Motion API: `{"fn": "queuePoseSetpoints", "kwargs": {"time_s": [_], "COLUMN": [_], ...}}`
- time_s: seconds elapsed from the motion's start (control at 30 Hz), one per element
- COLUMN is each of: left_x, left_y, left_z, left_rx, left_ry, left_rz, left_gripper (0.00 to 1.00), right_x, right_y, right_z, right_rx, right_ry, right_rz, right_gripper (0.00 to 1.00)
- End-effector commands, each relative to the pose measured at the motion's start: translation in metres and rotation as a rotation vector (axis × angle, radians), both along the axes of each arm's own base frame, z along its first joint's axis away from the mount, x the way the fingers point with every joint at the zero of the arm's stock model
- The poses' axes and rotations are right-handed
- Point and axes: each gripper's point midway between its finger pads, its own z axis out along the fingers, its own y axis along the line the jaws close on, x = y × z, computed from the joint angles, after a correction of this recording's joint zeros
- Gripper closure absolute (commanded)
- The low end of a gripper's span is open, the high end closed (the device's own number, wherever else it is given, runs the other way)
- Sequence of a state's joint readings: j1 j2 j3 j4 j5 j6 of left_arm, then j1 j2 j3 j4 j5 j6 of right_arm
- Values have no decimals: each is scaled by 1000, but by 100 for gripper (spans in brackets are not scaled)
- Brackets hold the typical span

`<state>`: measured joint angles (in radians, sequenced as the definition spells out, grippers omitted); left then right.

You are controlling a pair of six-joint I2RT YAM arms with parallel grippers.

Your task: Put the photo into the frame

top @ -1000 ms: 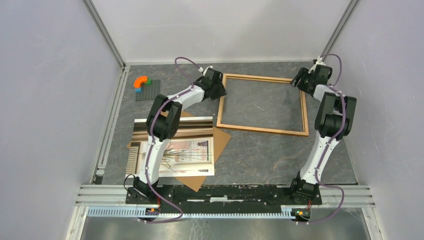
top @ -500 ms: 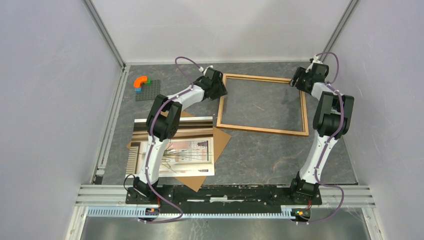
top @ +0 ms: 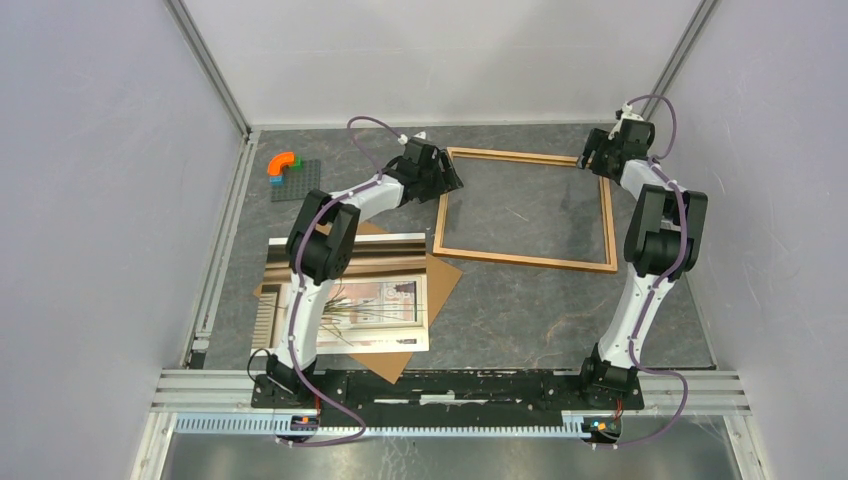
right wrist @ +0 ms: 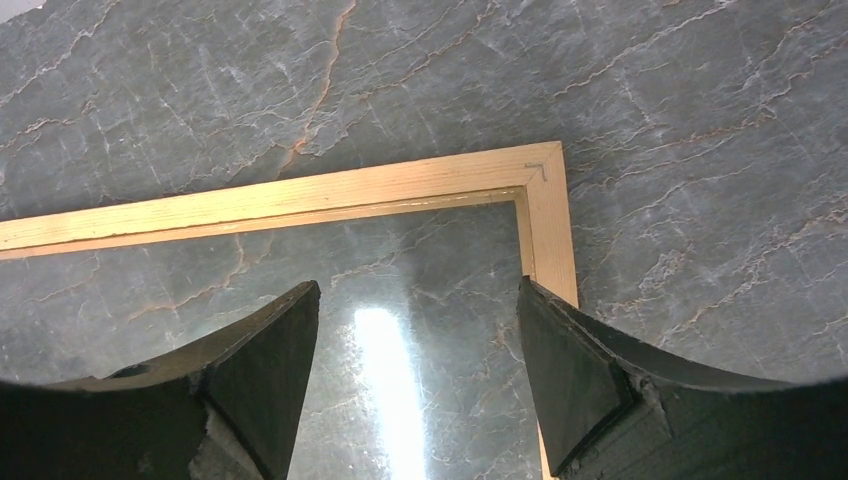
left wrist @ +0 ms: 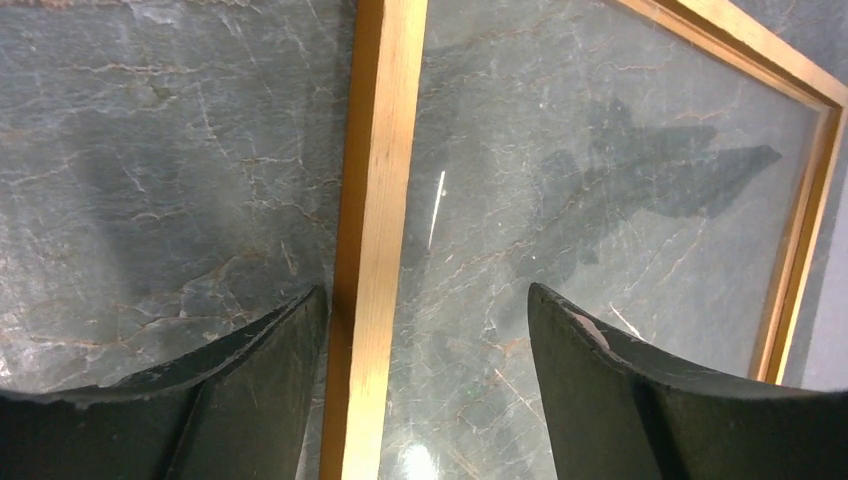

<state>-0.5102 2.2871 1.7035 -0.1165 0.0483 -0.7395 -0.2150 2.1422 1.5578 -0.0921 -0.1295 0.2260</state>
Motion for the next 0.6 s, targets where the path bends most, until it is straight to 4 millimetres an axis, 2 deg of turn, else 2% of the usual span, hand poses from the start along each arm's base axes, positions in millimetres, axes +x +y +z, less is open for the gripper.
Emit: {"fn": "queuePoseSetpoints", "kwargs": {"time_s": [0.0, 0.13, 0.3, 0.47, 0.57], "left_x": [10, 11, 12, 12, 13], "left_y": [-7, -14, -11, -9, -8], "left_z": [52, 63, 62, 63, 63], "left_rx": [-136, -194, -209, -213, -212], "left_ry": [-97, -122, -117, -123, -125], "left_rz": [-37, -61, -55, -56, -55], "left_gripper": [19, 16, 16, 15, 15], "right_x": [11, 9, 7, 8, 8], "right_y": [-8, -12, -13, -13, -9], "right_z": [1, -14, -28, -20, -21], "right_rx": [-38, -40, -41, -46, -35], "right_ry": [-29, 2, 47, 30, 31], "right_rz": [-20, -41, -48, -42, -24], "right_gripper": [21, 21, 20, 20, 20]}}
